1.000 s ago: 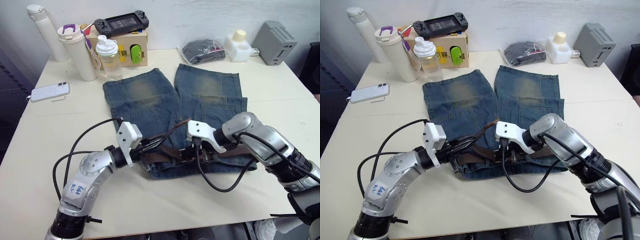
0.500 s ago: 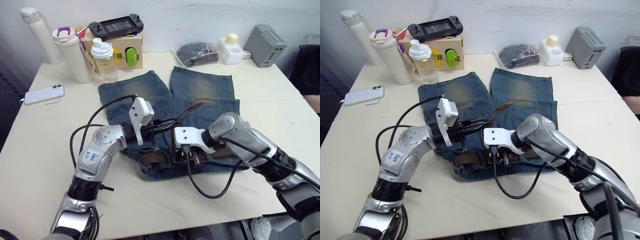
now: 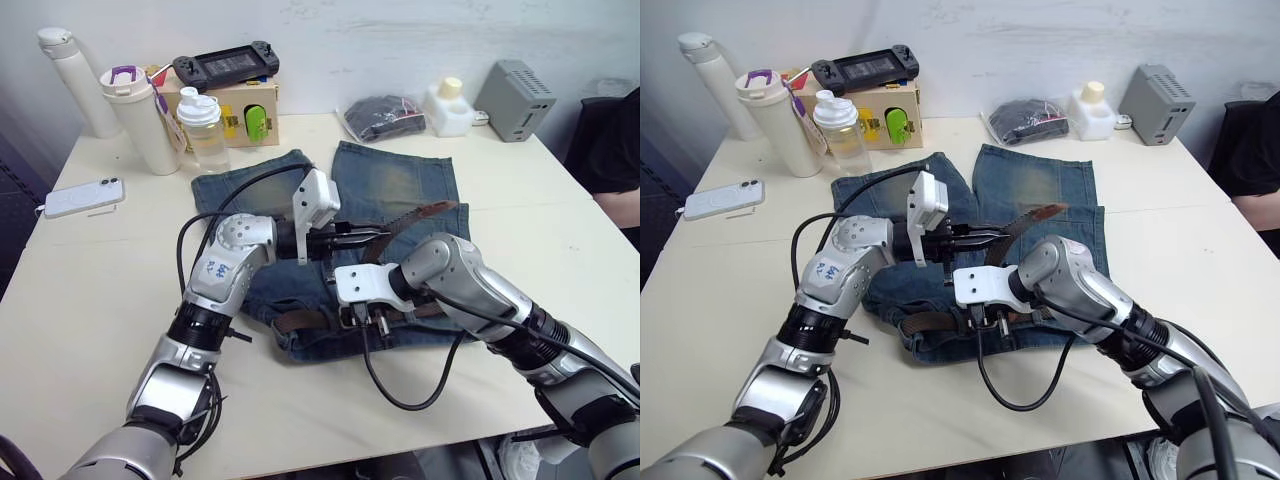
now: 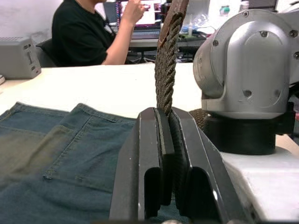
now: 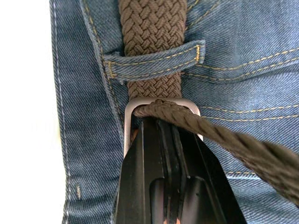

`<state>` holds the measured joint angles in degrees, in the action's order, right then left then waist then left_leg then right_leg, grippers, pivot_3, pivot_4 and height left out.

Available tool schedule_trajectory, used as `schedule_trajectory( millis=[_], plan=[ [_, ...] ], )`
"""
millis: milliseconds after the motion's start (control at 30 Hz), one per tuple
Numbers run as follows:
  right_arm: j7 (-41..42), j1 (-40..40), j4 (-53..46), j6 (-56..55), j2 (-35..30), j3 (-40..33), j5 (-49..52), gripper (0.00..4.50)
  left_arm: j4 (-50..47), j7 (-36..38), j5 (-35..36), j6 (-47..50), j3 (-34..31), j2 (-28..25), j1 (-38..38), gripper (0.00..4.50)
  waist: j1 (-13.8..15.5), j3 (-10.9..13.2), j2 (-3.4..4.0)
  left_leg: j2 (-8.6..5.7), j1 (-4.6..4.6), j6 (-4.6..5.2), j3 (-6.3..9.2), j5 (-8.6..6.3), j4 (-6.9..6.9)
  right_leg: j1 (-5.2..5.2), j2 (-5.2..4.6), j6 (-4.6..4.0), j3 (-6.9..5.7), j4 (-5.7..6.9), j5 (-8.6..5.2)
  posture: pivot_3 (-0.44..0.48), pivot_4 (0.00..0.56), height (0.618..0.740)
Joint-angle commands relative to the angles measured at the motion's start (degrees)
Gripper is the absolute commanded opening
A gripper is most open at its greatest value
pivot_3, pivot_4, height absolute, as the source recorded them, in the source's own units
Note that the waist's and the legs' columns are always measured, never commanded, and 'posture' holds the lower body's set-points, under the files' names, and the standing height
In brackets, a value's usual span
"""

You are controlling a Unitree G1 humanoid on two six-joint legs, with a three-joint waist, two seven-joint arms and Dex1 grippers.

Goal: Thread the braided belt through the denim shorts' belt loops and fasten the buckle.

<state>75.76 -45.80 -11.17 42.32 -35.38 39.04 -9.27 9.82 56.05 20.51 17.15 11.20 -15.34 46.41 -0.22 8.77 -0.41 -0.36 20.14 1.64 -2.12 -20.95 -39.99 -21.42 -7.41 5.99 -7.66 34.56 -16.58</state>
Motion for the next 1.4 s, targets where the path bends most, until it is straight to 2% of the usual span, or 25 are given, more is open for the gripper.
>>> schedule_trajectory(
  millis=[33,267,733,1067,1167,1233,1400],
  plan=[
    [3.6,9.6,4.6,0.7,2.4,15.1,-1.1,0.14,-1.7,0.7,2.2,-5.6,-3.5,3.0,7.5,0.00,0.1,-0.3,-0.08,0.00,-0.01,0.00,0.01,0.00,0.00,0.03,-0.01,0.00,-0.01,0.00,0.00,0.000,0.150,0.690],
    [5.4,10.4,8.2,-2.1,4.6,15.9,-4.8,0.14,6.0,4.8,1.0,-10.0,-3.0,7.9,17.4,0.00,-0.1,-0.4,-0.04,0.01,-0.05,-0.04,0.06,-0.03,0.00,0.10,-0.01,-0.03,-0.05,-0.05,-0.01,0.000,0.150,0.690],
    [9.2,11.9,10.3,-4.7,7.1,15.4,-9.6,0.14,9.8,5.7,-0.1,-12.8,-3.0,15.9,22.6,0.00,0.1,-0.7,0.17,0.03,-0.08,-0.05,0.06,-0.06,0.00,0.10,-0.04,-0.05,-0.02,-0.12,-0.03,0.000,0.150,0.690],
    [10.4,12.8,11.1,-5.6,8.1,15.1,-11.2,0.14,14.1,2.8,-0.1,-15.0,-5.5,20.2,28.1,0.00,0.2,-0.7,0.22,0.01,-0.09,-0.02,0.08,-0.08,-0.02,0.14,-0.10,-0.05,-0.02,-0.27,-0.03,0.000,0.150,0.690],
    [9.9,12.9,11.9,-5.8,8.5,14.3,-11.4,0.14,14.2,1.7,-0.5,-15.1,-6.3,19.6,27.7,0.00,0.2,-0.7,0.24,0.01,-0.09,-0.03,0.08,-0.08,-0.02,0.14,-0.11,-0.05,-0.02,-0.28,-0.03,0.000,0.150,0.690],
    [8.7,13.4,11.2,-4.3,8.5,11.6,-10.6,0.14,12.8,0.5,-1.9,-14.7,-6.8,16.9,24.8,0.00,0.2,-0.8,0.23,0.01,-0.09,-0.03,0.09,-0.08,-0.02,0.14,-0.11,-0.05,-0.02,-0.28,-0.03,0.000,0.150,0.690],
    [2.7,15.7,3.3,3.2,9.1,-1.9,-7.4,0.14,5.4,-1.7,-6.0,-11.0,-8.1,5.5,12.1,0.00,-0.5,-0.7,0.43,0.05,-0.12,-0.10,0.09,-0.12,0.07,0.07,-0.09,-0.09,0.04,-0.24,-0.05,0.000,0.150,0.690]
  ],
)
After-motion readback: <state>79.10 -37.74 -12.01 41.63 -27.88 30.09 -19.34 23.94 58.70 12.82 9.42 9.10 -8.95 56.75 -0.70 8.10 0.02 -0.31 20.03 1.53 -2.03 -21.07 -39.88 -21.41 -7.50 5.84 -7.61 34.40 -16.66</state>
